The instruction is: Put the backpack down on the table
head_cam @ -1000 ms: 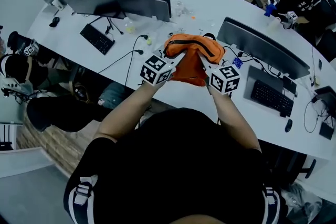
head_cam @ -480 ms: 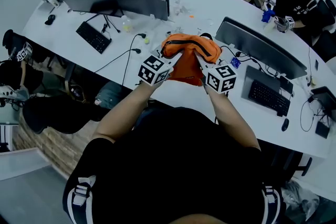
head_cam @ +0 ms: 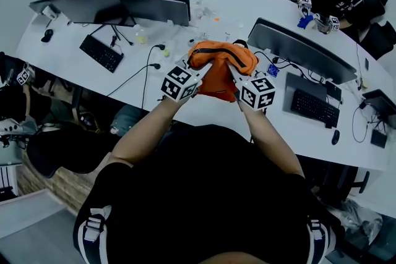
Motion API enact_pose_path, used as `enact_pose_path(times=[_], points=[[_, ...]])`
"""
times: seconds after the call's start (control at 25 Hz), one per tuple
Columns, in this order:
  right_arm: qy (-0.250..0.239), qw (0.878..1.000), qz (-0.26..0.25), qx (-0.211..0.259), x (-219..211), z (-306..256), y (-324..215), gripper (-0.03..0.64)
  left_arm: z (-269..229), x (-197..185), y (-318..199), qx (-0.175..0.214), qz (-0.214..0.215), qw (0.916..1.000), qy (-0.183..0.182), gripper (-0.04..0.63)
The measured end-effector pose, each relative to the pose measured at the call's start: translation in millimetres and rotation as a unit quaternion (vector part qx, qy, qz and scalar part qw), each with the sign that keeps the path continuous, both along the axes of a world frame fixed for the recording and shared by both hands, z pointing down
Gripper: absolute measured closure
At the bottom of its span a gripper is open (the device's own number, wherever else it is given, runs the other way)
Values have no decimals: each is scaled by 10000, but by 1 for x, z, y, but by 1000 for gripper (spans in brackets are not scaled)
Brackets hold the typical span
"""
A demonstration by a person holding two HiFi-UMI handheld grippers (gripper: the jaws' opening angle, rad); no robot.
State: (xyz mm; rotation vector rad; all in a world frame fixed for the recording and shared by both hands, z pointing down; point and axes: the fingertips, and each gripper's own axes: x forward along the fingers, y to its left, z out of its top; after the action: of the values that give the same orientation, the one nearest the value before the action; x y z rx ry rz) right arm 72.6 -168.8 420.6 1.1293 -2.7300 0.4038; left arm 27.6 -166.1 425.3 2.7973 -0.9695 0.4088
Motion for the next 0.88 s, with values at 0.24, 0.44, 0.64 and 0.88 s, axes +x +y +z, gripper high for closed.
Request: enact_pose_path(times=[0.24, 0.44, 0.64, 0.88], points=[[30, 9999, 140, -43, -2, 4, -7, 583, 5, -2, -8, -30, 141, 9999, 4, 554], [38, 9998, 192, -100, -6, 9, -13, 584, 10, -6, -14, -79, 222, 9997, 11, 554], [42, 9996, 226, -144, -8, 14, -18, 584, 15, -9, -20, -144, 283, 9995, -15, 554], [47, 9994, 230, -261, -15, 25, -22, 584, 25, -16, -25, -261, 343, 9991, -8, 554]])
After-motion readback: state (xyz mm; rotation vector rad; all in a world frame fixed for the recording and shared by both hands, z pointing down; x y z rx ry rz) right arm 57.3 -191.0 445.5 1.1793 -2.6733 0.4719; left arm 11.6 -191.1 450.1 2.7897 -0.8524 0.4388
